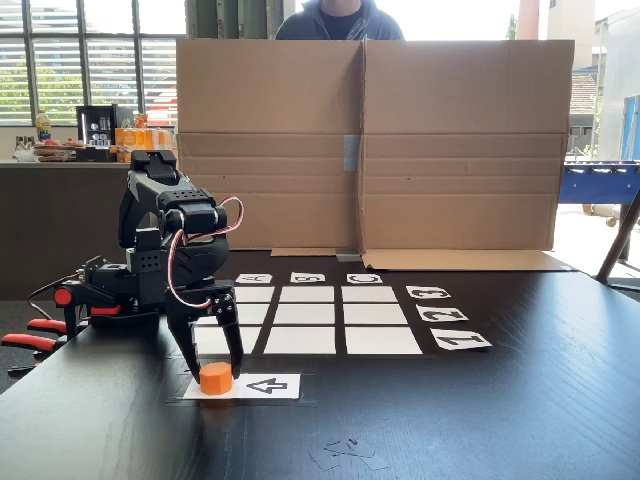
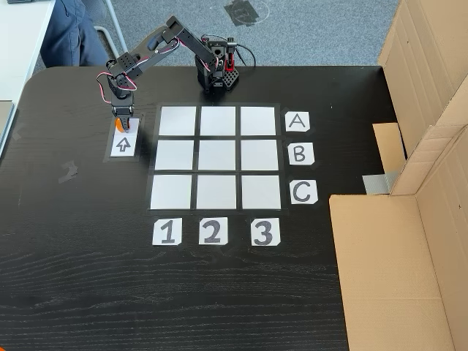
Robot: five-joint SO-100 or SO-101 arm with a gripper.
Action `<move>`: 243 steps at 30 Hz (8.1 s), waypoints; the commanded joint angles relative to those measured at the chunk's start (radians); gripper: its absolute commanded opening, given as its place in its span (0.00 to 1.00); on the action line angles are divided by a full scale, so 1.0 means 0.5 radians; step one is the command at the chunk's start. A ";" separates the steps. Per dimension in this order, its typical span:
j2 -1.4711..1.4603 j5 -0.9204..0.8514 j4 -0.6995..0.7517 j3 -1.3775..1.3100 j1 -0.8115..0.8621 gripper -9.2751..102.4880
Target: Pick up the round, orange token and place it in the grid on square A1.
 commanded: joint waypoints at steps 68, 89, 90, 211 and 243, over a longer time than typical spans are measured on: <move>2.691 0.018 0.433 1.939 -0.598 0.15; 2.592 0.009 0.215 2.258 -0.614 0.15; 2.574 0.009 0.190 2.264 -0.614 0.15; 2.721 -0.267 -0.703 1.657 0.282 0.37; 4.105 -0.635 -0.650 2.838 1.430 0.35</move>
